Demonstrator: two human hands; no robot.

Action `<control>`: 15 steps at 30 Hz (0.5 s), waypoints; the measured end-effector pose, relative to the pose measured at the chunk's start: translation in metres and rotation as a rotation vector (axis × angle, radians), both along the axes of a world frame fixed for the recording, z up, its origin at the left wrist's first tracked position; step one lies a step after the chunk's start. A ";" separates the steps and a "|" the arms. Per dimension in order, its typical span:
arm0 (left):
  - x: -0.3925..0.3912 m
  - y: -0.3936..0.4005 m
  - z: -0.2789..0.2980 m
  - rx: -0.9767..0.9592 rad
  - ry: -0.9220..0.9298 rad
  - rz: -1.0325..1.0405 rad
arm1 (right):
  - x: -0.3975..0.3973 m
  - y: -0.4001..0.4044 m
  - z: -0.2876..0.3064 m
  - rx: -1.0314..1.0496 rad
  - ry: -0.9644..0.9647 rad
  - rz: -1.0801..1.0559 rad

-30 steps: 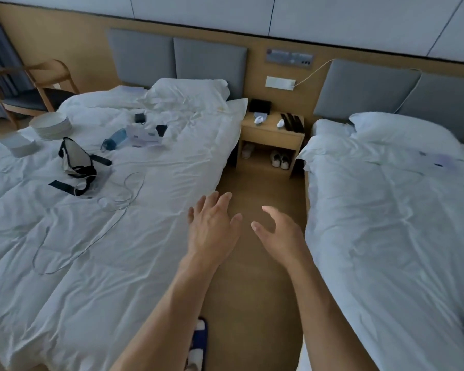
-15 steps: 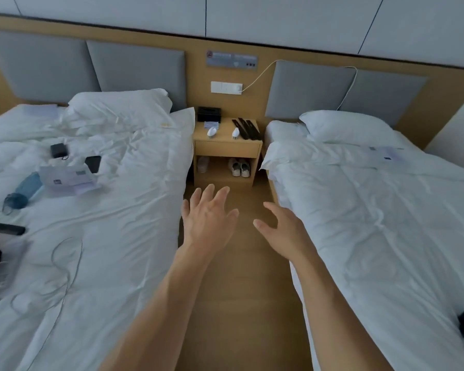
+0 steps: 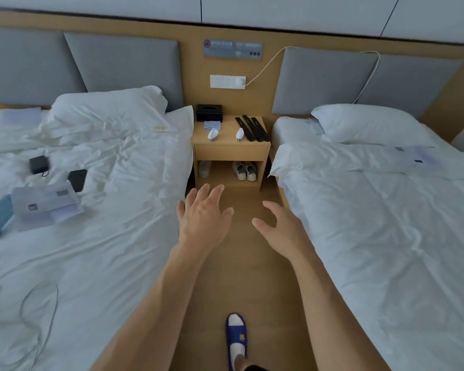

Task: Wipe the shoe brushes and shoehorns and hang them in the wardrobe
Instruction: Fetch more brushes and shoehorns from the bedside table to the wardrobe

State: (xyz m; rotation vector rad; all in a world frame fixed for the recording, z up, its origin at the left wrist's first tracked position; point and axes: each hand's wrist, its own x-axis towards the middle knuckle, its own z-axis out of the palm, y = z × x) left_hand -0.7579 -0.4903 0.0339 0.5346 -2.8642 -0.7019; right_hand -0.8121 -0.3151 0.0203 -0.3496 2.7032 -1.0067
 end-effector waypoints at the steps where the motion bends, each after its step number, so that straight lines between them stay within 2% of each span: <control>1: -0.017 -0.005 -0.001 -0.004 0.004 0.011 | -0.021 -0.007 -0.002 -0.003 -0.001 0.013; 8: -0.146 -0.041 0.012 -0.037 -0.015 0.069 | -0.157 -0.057 0.005 -0.022 0.005 0.079; 15: -0.242 -0.066 0.008 -0.050 -0.043 0.077 | -0.255 -0.082 0.002 -0.019 0.012 0.094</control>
